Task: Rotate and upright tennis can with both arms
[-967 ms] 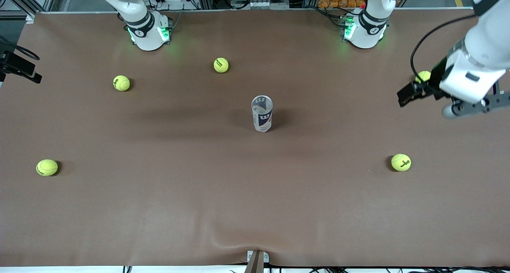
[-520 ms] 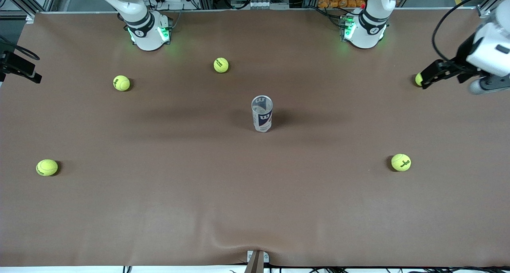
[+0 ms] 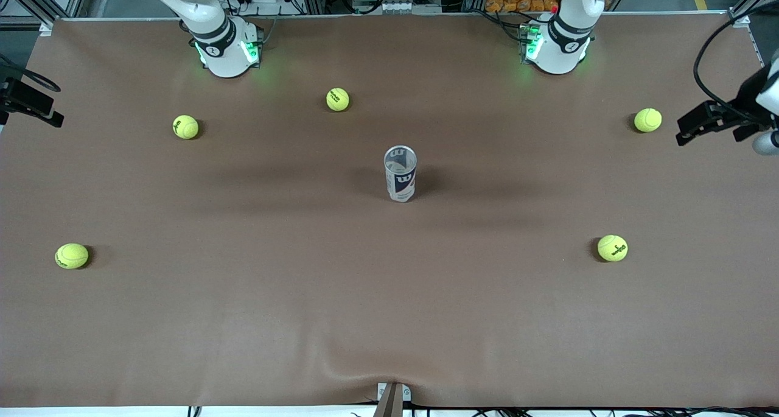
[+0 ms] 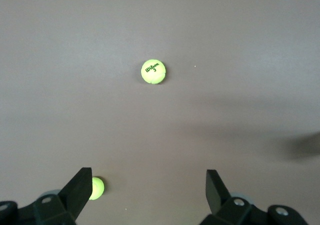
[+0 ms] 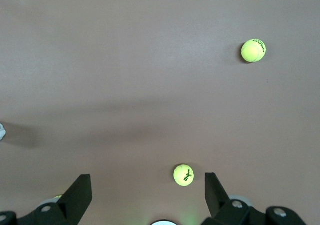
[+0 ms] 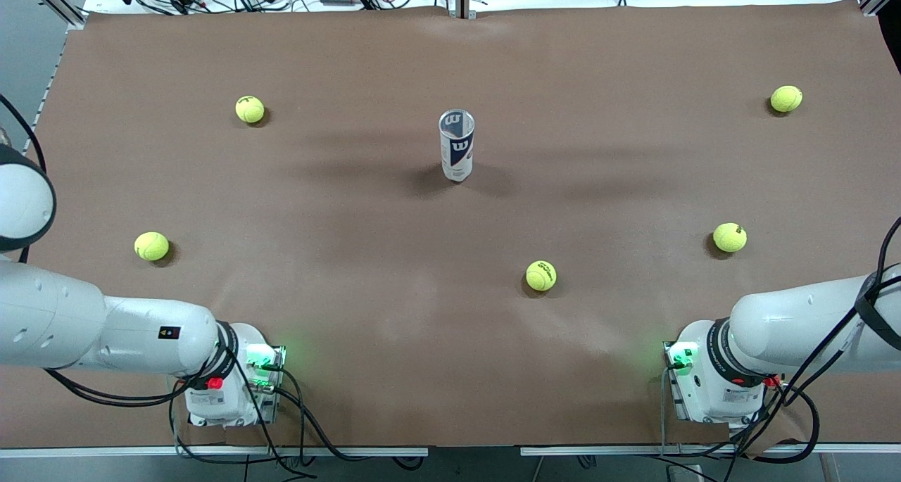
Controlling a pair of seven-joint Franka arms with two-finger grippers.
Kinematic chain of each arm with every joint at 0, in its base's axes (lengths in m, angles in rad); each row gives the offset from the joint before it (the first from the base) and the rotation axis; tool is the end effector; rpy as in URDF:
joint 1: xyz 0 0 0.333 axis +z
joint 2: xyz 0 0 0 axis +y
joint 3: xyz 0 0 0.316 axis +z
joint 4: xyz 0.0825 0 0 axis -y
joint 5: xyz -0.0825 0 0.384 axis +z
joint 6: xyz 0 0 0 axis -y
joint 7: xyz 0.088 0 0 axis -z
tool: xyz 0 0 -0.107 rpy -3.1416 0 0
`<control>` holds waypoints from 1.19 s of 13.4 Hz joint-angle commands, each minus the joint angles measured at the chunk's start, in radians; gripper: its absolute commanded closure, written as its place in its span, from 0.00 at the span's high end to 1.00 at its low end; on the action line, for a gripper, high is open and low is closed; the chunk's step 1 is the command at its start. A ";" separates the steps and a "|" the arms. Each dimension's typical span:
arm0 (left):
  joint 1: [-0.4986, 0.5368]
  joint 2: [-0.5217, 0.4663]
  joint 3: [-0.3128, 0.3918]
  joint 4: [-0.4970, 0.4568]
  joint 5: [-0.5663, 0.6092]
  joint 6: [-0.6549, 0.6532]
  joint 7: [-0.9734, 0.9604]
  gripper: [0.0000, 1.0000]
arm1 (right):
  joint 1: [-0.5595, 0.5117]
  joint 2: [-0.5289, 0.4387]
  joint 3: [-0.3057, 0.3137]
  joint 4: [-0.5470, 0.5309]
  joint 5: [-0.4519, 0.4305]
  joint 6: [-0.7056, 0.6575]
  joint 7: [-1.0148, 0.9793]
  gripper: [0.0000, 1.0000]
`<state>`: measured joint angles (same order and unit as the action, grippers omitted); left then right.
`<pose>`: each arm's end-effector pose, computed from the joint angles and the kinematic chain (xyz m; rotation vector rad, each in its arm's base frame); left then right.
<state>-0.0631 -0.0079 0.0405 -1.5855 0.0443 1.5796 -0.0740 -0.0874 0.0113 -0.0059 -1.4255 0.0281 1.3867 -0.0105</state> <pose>0.5527 -0.0077 0.6228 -3.0968 -0.0791 -0.0064 0.5361 -0.0467 0.6699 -3.1081 0.1218 0.0756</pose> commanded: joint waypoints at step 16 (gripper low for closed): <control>-0.020 -0.004 0.009 0.030 0.006 -0.013 0.056 1.00 | -0.014 -0.005 0.010 0.007 -0.007 -0.011 -0.003 1.00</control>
<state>-0.0760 -0.0054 0.0420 -1.5599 0.0443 1.5794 -0.0387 -0.0874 0.0113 -0.0059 -1.4255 0.0281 1.3867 -0.0105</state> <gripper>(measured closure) 0.000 0.000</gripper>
